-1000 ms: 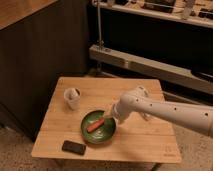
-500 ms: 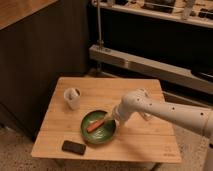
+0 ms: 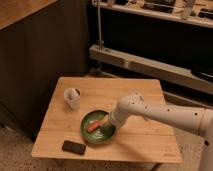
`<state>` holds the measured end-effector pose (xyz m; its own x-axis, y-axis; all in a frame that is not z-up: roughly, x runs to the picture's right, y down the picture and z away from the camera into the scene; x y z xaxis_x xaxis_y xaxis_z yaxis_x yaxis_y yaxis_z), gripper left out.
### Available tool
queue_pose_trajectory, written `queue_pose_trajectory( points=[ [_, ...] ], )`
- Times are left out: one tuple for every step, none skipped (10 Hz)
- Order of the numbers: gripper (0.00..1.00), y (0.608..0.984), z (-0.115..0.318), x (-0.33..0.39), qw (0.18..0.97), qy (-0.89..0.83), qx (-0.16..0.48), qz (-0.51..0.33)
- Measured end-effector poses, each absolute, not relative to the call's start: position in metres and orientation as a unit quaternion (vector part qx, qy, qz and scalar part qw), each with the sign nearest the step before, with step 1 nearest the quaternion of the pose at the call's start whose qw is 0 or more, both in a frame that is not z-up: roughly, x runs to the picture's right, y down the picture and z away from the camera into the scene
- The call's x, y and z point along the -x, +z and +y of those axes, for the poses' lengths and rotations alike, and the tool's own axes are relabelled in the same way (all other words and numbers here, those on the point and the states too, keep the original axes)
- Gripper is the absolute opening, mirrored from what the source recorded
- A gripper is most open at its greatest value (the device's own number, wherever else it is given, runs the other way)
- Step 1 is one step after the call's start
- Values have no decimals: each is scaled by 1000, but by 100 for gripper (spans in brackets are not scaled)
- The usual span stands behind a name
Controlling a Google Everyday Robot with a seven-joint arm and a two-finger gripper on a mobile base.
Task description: Pick up the ceramic bowl
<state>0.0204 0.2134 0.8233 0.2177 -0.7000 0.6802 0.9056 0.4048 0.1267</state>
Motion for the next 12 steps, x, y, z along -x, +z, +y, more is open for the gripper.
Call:
queue_pose_trajectory(
  points=[
    [57, 821, 212, -19, 766, -524, 149, -341],
    [50, 818, 208, -21, 768, -521, 151, -342],
    [40, 812, 200, -23, 767, -521, 150, -342],
    [31, 806, 194, -23, 767, -522, 150, -341],
    [20, 802, 193, -22, 766, -524, 150, -341],
    [10, 802, 194, -20, 763, -526, 150, -344],
    [4, 803, 194, -21, 763, -526, 149, -345],
    [2, 801, 192, -23, 764, -526, 147, -345],
    [2, 794, 184, -24, 763, -527, 145, -346],
    [2, 783, 173, -25, 762, -528, 142, -348],
    [2, 771, 162, -25, 761, -529, 140, -349],
    [2, 764, 154, -26, 759, -530, 138, -352]
  ],
)
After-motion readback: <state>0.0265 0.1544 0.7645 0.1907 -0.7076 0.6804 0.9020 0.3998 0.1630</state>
